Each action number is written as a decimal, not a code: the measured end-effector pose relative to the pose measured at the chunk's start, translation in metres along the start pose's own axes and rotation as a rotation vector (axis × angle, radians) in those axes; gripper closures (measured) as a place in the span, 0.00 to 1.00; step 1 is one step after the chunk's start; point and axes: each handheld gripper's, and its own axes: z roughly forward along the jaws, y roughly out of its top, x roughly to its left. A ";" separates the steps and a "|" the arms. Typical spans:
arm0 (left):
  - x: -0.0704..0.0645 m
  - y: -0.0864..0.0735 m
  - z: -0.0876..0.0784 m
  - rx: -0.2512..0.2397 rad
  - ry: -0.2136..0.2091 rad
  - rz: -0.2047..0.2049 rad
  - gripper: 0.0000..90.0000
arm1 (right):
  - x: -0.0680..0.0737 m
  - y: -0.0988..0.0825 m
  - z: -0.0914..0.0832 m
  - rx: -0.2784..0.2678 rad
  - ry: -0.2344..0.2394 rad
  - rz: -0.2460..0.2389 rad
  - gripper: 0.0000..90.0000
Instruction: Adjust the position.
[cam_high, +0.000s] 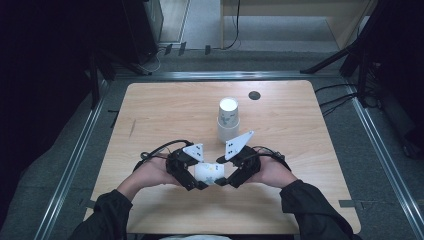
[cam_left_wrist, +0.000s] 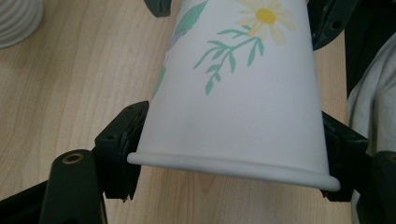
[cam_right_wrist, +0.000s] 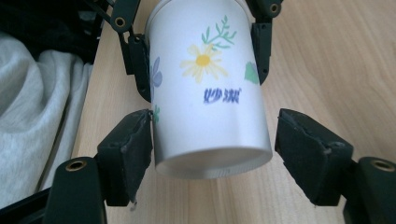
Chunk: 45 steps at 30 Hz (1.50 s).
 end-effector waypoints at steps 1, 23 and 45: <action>-0.001 0.001 0.002 0.016 -0.002 0.006 0.26 | 0.001 0.000 0.001 0.007 0.002 -0.001 0.32; -0.008 0.009 0.014 0.079 -0.013 0.043 0.26 | 0.011 -0.003 0.027 0.117 0.024 -0.070 0.37; 0.001 0.003 -0.007 -0.075 0.018 0.016 0.18 | 0.003 -0.005 0.000 0.012 -0.027 -0.035 0.37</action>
